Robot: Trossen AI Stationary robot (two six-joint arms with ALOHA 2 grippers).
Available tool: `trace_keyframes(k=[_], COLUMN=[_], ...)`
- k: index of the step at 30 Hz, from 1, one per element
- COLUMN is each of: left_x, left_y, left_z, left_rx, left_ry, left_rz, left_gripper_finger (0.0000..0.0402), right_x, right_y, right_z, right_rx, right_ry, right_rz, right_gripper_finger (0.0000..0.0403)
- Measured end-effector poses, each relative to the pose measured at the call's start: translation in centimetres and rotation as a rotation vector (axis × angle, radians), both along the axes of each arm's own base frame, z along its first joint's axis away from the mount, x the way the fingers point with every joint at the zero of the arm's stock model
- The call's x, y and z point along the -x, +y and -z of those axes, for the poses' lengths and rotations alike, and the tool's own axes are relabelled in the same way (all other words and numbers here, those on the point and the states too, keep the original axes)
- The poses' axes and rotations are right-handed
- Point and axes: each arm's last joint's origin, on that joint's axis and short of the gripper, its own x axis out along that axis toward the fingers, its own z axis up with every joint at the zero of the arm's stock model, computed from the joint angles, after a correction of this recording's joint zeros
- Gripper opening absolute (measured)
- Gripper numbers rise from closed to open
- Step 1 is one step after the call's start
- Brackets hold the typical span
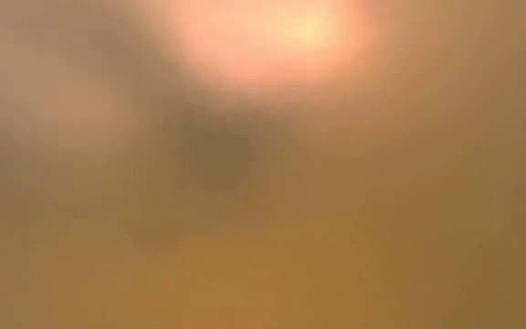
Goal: Pick and place Granola Bars by type
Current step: Put the bottom red granola bar into the blue bin
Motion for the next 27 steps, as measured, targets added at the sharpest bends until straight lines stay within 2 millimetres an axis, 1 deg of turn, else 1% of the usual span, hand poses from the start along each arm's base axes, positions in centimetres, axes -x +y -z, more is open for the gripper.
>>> trace_keyframes(k=[4,8,12,16,17,21,24,27], left_x=[-1.3,-3.1,-5.7,-8.4,-9.1,-11.0,-11.6,-12.0], left_y=[-3.1,-5.1,-6.6,-7.9,-8.2,-9.2,-9.4,-9.4], left_z=[0.5,1.4,2.6,2.9,3.0,3.4,4.1,5.1], left_rx=[-0.088,-0.098,-0.141,-0.185,-0.178,-0.144,-0.085,-0.067], left_ry=[-0.019,0.037,0.208,0.370,0.401,0.478,0.507,0.527], left_rz=[0.151,0.233,0.266,0.364,0.399,0.508,0.568,0.570], left_gripper_finger=[0.0143,0.0113,0.0073,0.0014,0.0008,0.0007,0.0005,0.0006], right_x=[0.0,0.0,0.0,0.0,0.0,0.0,0.0,0.0], right_y=[0.0,0.0,0.0,0.0,0.0,0.0,0.0,0.0], right_z=[0.0,0.0,0.0,0.0,0.0,0.0,0.0,0.0], right_rx=[0.000,0.000,0.000,0.000,0.000,0.000,0.000,0.000], right_ry=[0.000,0.000,0.000,0.000,0.000,0.000,0.000,0.000], right_rz=[0.000,0.000,0.000,0.000,0.000,0.000,0.000,0.000], right_gripper_finger=[0.0135,0.0135,0.0134,0.0135,0.0135,0.0135,0.0135,0.0134])
